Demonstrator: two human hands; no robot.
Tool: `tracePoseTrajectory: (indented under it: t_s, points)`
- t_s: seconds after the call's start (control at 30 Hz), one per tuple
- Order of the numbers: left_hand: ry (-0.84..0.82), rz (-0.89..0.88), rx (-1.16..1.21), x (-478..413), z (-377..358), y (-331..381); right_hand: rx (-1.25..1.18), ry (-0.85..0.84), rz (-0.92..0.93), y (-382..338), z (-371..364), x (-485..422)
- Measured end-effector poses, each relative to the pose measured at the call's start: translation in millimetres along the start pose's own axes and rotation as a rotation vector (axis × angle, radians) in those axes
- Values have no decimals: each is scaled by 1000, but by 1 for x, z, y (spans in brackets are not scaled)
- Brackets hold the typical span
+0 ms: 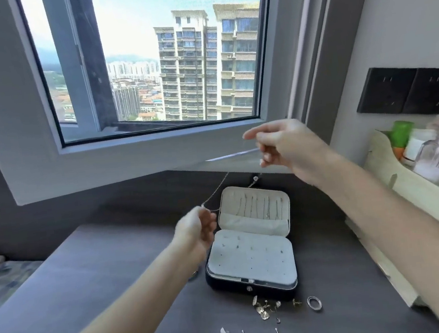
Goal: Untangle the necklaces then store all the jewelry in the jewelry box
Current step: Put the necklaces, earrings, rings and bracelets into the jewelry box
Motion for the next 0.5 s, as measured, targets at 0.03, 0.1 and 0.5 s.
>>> tracePoseTrajectory:
  t_s: [0.03, 0.1, 0.5]
  points:
    - [-2, 22, -12, -4, -1, -7, 81, -57, -34, -7, -4, -9]
    - [-22, 47, -73, -11, -4, -15, 187, -133, -87, -18, -9, -26]
    - [57, -799, -1712, -52, -16, 1, 439, -232, -289, -20, 6, -83]
Point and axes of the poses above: each hand's wrist, its own x-axis away from the middle knuckle, its own z-axis out of the back of the hand, y = z × x, the point moved 3 cm from there along -x, towards the middle knuckle, and after that the axes turned 10 degrees about -y, right-handed, at the moved point
